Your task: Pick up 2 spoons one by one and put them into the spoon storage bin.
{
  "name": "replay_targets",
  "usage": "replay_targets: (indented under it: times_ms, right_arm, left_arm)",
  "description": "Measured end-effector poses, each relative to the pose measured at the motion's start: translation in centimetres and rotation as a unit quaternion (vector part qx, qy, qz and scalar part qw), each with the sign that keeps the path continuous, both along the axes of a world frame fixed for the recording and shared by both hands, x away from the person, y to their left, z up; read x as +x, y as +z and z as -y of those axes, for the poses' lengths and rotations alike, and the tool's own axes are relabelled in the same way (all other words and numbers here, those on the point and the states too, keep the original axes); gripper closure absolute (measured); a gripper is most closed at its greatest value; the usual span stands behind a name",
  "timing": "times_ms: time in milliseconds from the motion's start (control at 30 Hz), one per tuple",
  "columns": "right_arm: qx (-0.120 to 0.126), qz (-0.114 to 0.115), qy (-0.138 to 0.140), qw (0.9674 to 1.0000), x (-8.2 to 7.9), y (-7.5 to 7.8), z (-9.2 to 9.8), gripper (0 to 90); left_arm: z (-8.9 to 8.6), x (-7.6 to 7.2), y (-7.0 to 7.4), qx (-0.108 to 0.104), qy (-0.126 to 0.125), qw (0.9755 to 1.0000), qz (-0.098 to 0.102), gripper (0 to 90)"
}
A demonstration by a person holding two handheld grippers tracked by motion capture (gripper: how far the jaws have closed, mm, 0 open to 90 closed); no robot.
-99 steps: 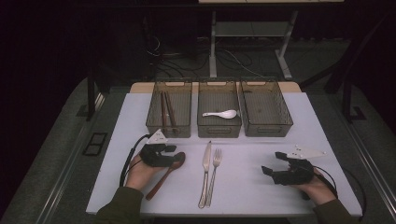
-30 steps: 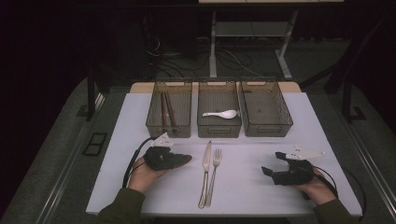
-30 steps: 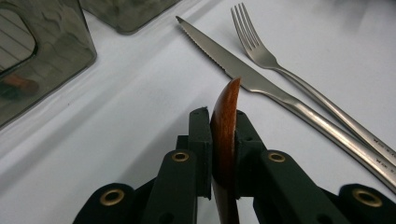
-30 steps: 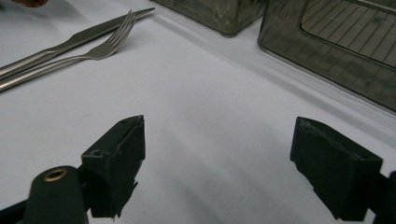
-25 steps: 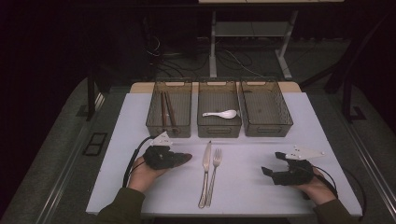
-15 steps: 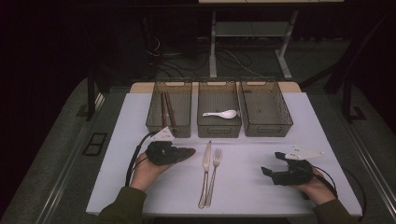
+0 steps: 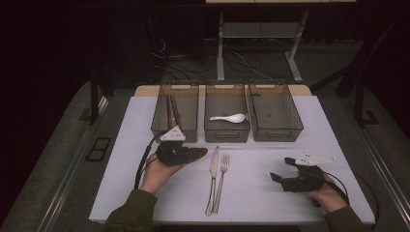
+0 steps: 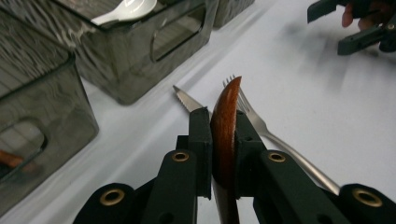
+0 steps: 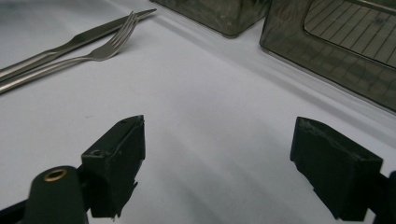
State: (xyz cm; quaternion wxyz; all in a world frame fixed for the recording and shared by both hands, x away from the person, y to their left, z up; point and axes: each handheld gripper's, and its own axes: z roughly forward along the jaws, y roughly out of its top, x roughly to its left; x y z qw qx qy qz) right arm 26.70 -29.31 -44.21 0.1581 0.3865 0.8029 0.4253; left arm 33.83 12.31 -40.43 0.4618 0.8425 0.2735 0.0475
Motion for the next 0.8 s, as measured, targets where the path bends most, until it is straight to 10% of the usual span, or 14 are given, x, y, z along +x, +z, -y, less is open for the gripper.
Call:
replay_targets:
  times_ms: [800]
  right_arm:
    - [0.012,-0.002,0.006,0.9999,-0.6,0.0,-0.1,12.1]
  left_arm:
    - [3.9,2.9,2.8,-0.023,-0.015,0.9995,0.015,80.7]
